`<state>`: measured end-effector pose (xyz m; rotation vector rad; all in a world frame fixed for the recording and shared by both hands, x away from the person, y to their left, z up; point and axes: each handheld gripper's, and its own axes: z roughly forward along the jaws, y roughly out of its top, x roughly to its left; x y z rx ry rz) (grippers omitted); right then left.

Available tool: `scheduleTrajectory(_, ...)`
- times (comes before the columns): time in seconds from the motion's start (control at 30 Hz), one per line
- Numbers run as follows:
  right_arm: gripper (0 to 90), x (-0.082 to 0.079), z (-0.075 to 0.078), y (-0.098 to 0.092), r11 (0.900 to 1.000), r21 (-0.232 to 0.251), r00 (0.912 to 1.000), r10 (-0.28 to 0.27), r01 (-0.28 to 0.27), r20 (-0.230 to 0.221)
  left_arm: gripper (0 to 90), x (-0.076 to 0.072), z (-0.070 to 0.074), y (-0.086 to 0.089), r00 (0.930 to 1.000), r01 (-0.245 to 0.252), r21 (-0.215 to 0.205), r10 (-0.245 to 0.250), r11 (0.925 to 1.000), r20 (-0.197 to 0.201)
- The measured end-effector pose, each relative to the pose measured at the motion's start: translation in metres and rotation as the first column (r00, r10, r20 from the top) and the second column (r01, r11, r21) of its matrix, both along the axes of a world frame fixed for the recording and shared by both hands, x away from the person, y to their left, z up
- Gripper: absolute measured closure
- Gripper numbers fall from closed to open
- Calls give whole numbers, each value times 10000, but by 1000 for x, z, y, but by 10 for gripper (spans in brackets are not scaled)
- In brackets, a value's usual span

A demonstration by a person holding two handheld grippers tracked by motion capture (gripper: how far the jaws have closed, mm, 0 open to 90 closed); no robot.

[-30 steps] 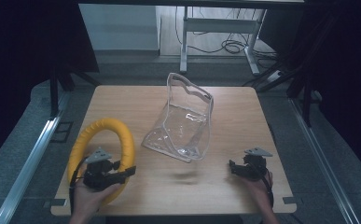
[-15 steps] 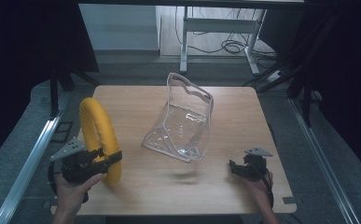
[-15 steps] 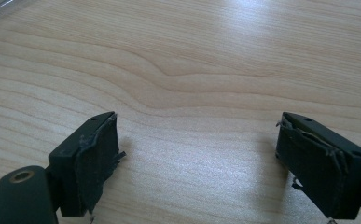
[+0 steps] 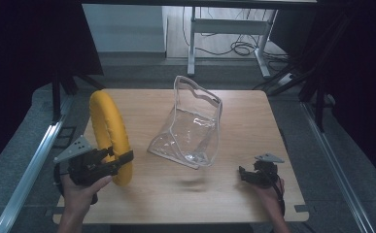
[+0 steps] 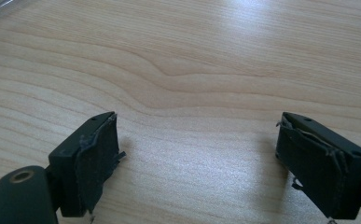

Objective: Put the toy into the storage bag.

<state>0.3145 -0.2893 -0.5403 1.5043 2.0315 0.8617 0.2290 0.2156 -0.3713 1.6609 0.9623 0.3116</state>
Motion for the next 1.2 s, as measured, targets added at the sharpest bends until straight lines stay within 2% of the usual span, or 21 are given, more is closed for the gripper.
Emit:
scheduleTrajectory(0.33,132,0,0,0,10000,-3,10000,5,-5,0,484,4,9,-10,9993,247,81,-249,9997,280)
scheduleTrajectory(0.7,132,0,0,0,10000,-63,10000,-4,4,8,484,17,24,-21,9962,644,79,-648,9979,581)
scheduleTrajectory(0.83,132,0,0,-1,10000,-61,10000,-5,5,-2,484,21,28,-23,9952,769,-83,-762,9970,621)
scheduleTrajectory(0.9,132,0,0,0,10000,-52,10000,-11,11,-4,484,25,31,-25,9945,838,-354,-813,9959,663)
scheduleTrajectory(1.2,132,0,0,0,10000,-51,10000,-28,28,-9,483,34,44,-33,9900,1162,-633,-1105,9912,872)
